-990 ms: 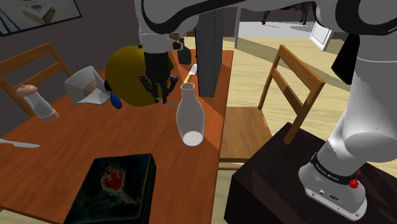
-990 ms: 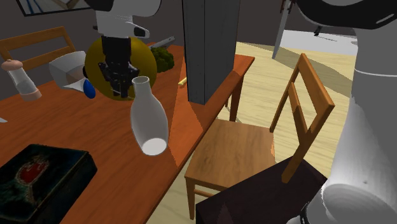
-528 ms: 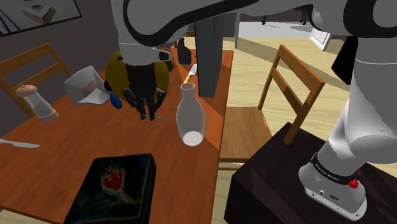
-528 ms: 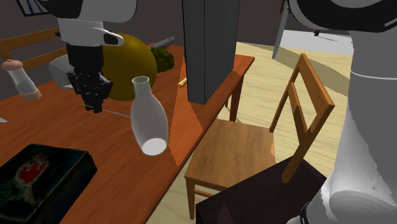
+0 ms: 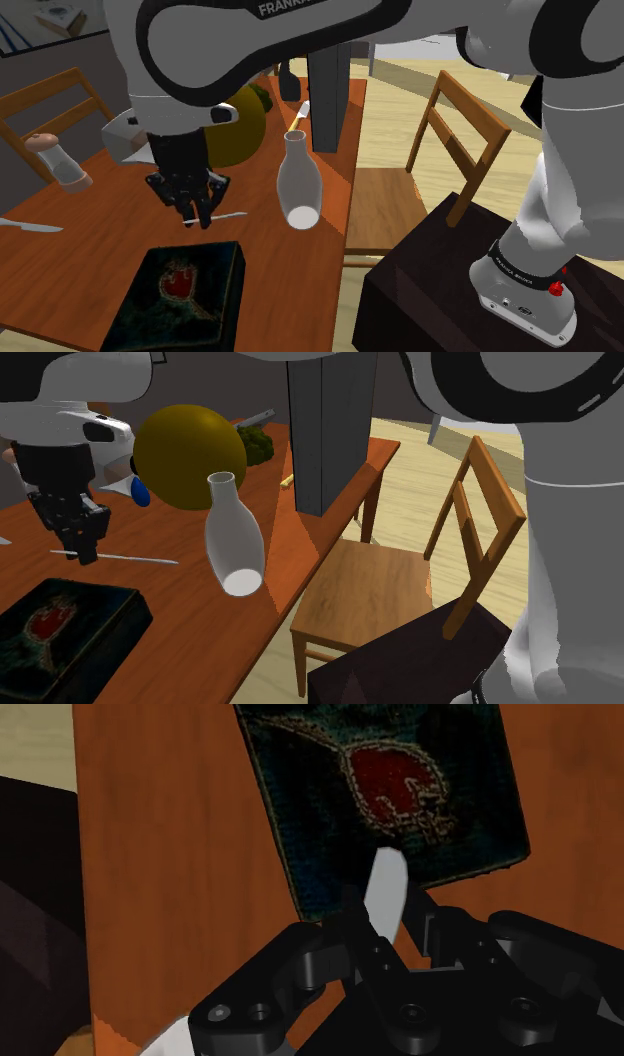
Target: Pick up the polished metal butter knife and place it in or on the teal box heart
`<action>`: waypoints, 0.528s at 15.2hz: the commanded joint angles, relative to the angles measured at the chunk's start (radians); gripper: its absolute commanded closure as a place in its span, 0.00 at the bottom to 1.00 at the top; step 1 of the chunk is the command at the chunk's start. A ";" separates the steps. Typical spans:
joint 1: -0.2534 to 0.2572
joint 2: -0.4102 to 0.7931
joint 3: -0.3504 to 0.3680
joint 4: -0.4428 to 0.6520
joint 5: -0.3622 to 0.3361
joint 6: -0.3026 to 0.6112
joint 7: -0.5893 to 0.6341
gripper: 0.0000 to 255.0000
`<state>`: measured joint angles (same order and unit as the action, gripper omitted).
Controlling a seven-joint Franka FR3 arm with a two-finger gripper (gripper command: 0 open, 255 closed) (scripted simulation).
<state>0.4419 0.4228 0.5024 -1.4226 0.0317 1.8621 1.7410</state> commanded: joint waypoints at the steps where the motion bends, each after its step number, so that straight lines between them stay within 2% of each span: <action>1: 0.040 0.027 0.006 0.046 -0.018 -0.013 0.046 1.00; 8: 0.217 0.181 0.008 0.275 -0.100 -0.069 0.197 1.00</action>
<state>0.6313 0.5806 0.5107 -1.1821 -0.0562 1.8018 1.9155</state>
